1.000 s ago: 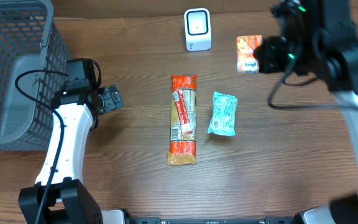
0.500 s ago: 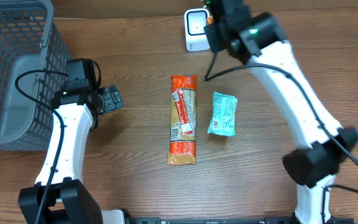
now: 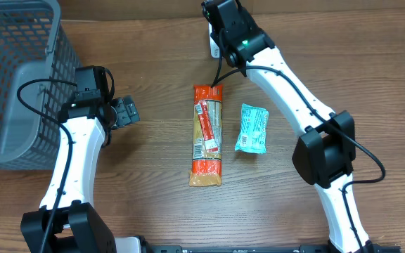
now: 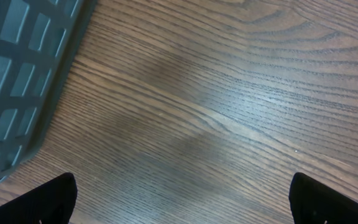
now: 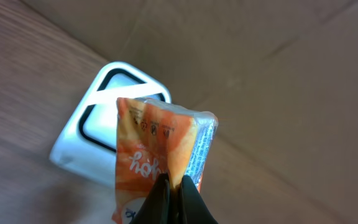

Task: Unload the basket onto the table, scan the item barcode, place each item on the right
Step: 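Carry the orange packet up toward the white barcode scanner with right gripper, then hold the orange packet in front of the white scanner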

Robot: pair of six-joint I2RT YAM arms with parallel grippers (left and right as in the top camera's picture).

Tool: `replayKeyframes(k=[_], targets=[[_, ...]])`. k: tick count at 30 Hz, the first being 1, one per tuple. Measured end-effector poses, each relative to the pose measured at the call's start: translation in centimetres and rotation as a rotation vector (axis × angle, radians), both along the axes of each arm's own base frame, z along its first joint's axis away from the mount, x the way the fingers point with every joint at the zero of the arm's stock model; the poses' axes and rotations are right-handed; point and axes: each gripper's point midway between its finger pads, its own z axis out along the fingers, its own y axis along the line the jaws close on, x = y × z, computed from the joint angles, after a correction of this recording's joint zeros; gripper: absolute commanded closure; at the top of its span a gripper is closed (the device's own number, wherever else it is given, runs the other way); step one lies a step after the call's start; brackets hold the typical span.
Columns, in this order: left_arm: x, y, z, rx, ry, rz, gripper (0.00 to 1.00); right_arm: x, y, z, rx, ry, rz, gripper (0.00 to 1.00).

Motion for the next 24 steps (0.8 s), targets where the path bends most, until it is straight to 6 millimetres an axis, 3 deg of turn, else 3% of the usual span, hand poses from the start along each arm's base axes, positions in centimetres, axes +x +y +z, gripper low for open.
replayKeyframes(k=[8, 16, 24], targets=[[0.0, 0.0, 0.0, 0.0, 0.0, 0.0, 0.0, 2.7, 0.4, -0.8, -0.157, -0.104, 0.055, 0.96], [0.0, 0.0, 0.0, 0.0, 0.0, 0.0, 0.0, 3.9, 1.0, -1.6, -0.215, -0.15, 0.082, 0.96], [0.0, 0.0, 0.0, 0.0, 0.0, 0.0, 0.0, 4.5, 1.3, -4.9, -0.265, -0.122, 0.107, 0.96]])
